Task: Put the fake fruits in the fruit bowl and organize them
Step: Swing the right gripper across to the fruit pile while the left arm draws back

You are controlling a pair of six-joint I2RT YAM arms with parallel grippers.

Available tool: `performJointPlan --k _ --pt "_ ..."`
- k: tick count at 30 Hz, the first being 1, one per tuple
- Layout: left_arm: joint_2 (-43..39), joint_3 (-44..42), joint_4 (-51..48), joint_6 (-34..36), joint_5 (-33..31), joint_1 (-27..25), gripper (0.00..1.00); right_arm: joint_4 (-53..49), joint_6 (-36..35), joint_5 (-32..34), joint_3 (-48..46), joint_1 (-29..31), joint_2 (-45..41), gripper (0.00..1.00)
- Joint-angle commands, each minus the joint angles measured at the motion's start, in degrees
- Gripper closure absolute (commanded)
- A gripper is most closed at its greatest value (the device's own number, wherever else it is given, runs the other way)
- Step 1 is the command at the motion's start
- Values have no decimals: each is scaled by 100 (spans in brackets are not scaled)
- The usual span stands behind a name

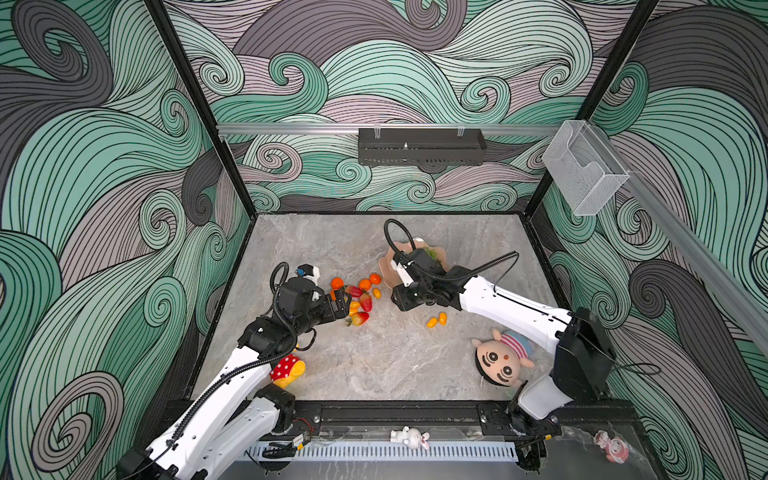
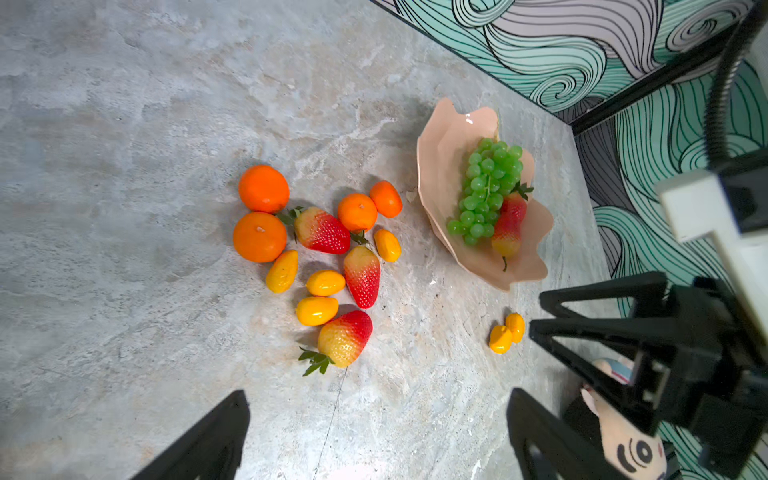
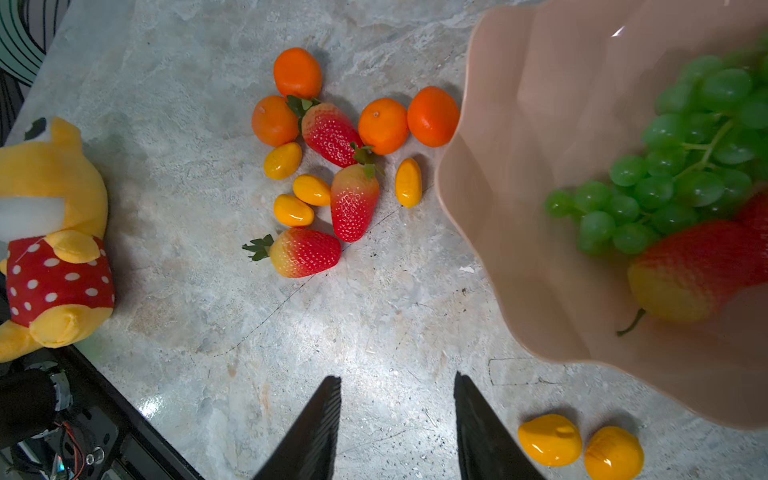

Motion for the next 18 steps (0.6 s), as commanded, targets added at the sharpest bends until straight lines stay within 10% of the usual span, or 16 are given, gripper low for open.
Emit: performJointPlan --k 1,18 --pt "-165 93 -160 -105 359 384 1 -148 70 136 373 319 409 56" --pt "-685 -316 -975 -1325 915 2911 2 -1380 -1924 378 3079 1418 2932 58"
